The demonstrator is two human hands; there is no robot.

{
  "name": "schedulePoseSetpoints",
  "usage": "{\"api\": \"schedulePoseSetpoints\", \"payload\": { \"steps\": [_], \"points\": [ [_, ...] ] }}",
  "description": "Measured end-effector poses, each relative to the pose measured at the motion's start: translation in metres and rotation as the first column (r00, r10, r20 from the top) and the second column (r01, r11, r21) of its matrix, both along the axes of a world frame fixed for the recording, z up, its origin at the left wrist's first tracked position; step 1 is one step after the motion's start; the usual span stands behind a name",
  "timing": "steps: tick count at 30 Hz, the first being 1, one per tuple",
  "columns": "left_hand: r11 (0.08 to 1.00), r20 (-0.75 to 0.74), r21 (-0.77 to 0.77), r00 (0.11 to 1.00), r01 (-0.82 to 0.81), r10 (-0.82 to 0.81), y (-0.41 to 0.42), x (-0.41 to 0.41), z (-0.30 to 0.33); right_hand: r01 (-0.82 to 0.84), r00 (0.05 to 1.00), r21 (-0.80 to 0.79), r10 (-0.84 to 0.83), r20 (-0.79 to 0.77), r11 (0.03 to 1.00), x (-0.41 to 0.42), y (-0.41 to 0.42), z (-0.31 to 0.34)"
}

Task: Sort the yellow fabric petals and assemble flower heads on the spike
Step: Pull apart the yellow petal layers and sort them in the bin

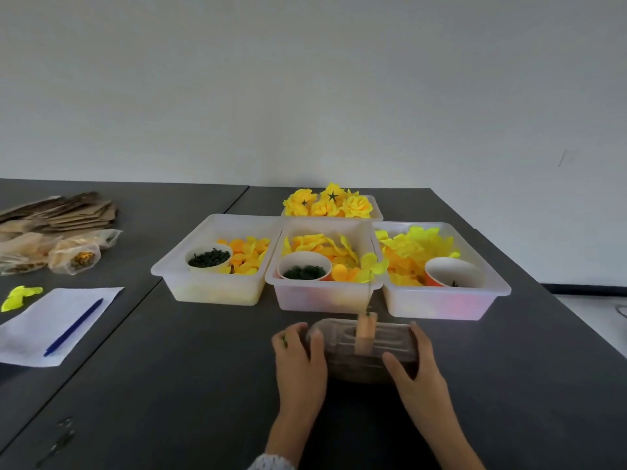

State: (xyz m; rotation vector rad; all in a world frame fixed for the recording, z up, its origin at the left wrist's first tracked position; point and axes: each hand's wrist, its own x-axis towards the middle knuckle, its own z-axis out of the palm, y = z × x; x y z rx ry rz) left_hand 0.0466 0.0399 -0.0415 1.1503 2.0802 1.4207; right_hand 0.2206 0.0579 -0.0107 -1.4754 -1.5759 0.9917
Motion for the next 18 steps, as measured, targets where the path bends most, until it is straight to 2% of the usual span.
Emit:
{"api": "schedulePoseSetpoints", "payload": {
  "steps": [3, 6, 10, 14, 16, 18],
  "points": [
    [0.993, -0.07, -0.043, 0.991, 0.108, -0.11, 0.009, 0.037, 0.0, 0.121, 0.992, 0.005, -0.121, 0.021, 0.993, 0.036, 0.004, 0.002],
    [0.971, -0.074, -0.041, 0.968, 0.237, -0.239, 0.016, 0.062, 0.0, 0.217, 0.974, 0.036, -0.219, 0.06, 0.975, 0.065, 0.01, 0.006],
    [0.94, -0.061, -0.076, 0.939, 0.333, -0.338, 0.019, 0.071, -0.001, 0.216, 0.973, 0.03, -0.218, 0.079, 0.976, 0.08, 0.014, 0.009],
    [0.86, 0.05, -0.169, 0.876, 0.482, -0.481, 0.014, 0.045, 0.008, 0.24, 0.967, -0.015, -0.238, 0.089, 0.971, 0.075, 0.015, 0.009],
    [0.848, 0.018, -0.157, 0.86, 0.506, -0.51, 0.01, 0.016, 0.02, 0.374, 0.914, -0.022, -0.365, 0.176, 0.927, 0.065, 0.011, 0.012],
    [0.903, -0.028, -0.083, 0.905, 0.421, -0.424, 0.006, -0.02, 0.034, 0.527, 0.79, 0.099, -0.53, 0.31, 0.844, 0.054, 0.0, 0.015]
  ]
}}
